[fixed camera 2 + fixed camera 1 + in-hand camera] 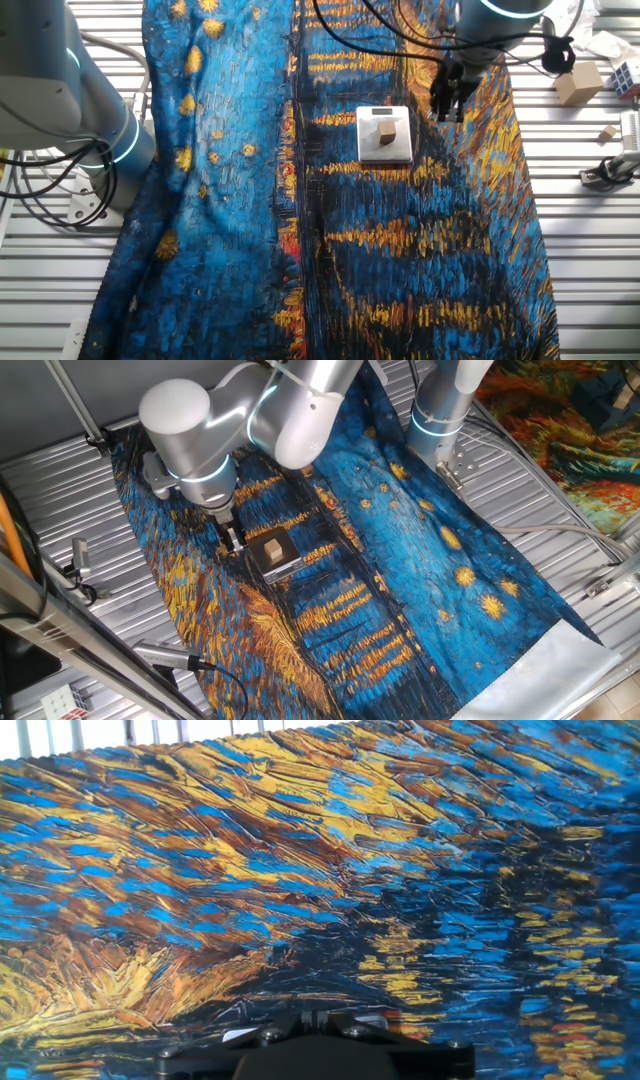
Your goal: Remove the object from the scale
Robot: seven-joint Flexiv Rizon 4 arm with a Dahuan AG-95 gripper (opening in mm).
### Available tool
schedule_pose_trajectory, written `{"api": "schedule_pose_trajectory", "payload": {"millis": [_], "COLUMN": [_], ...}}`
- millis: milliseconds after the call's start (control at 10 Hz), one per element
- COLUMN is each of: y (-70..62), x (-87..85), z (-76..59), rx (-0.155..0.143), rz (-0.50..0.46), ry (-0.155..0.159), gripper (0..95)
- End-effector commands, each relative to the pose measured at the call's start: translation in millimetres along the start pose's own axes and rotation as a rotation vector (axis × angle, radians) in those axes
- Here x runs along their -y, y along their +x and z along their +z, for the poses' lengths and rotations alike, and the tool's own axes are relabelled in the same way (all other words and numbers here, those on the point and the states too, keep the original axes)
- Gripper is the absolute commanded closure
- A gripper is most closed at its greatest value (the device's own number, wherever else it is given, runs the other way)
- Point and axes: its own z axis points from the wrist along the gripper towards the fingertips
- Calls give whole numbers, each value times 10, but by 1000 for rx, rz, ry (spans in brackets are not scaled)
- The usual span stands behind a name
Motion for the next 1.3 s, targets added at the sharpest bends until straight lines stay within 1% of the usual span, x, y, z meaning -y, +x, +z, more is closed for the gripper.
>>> {"api": "schedule_pose_trajectory", "payload": {"millis": [100, 300, 400, 600, 800, 1000, 1300], "y": [-7, -7, -7, -7, -7, -7, -10], "x": [-4, -4, -4, -4, -4, -4, -4], "z": [2, 2, 2, 2, 2, 2, 2], "rx": [22, 21, 5, 3, 4, 18, 16], "rz": [26, 39, 26, 7, -1, -23, -43], "ry": [5, 8, 5, 5, 7, 7, 7], "gripper": [950, 950, 950, 950, 950, 950, 950]}}
